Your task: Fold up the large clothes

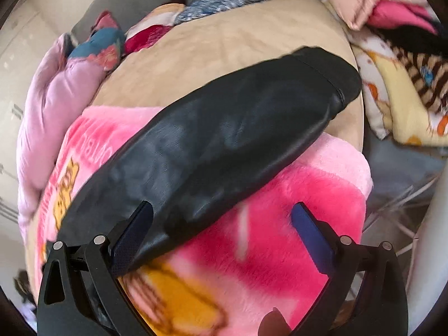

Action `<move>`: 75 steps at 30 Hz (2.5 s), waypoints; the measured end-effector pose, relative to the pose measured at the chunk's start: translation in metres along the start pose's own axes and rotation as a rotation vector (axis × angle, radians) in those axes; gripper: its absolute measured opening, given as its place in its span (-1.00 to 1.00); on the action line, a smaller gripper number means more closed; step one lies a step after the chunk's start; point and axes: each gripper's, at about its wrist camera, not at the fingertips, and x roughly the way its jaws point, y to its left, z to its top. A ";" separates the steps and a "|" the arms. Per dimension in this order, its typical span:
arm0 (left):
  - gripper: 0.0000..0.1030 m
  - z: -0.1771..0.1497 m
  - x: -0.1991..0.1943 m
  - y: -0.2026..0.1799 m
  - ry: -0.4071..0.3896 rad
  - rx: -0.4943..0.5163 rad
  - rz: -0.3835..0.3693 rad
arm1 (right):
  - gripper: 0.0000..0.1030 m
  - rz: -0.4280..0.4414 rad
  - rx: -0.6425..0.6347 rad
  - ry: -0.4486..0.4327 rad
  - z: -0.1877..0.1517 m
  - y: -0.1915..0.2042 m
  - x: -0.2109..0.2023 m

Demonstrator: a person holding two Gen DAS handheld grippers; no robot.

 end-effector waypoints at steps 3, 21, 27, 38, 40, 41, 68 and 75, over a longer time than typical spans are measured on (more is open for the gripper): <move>0.82 0.003 0.006 -0.005 -0.003 0.001 -0.016 | 0.92 0.010 0.018 0.000 0.012 -0.004 0.009; 0.82 0.023 0.008 -0.006 -0.001 -0.030 -0.069 | -0.73 0.276 -0.010 -0.222 0.059 -0.003 0.004; 0.82 0.034 -0.018 0.015 -0.041 -0.071 -0.073 | -0.80 0.381 -0.209 -0.321 0.046 0.045 -0.045; 0.82 0.044 -0.074 0.063 -0.122 -0.140 -0.025 | -0.81 0.503 -0.473 -0.325 0.001 0.123 -0.091; 0.82 0.043 -0.082 0.072 -0.137 -0.147 -0.008 | -0.81 0.525 -0.510 -0.311 -0.008 0.136 -0.096; 0.82 0.043 -0.085 0.075 -0.142 -0.150 -0.001 | -0.81 0.529 -0.527 -0.308 -0.012 0.142 -0.098; 0.82 0.011 -0.127 0.183 -0.241 -0.246 0.132 | -0.80 0.651 -1.033 -0.262 -0.163 0.298 -0.139; 0.82 0.002 -0.128 0.206 -0.239 -0.279 0.140 | -0.78 0.669 -1.184 -0.198 -0.225 0.324 -0.128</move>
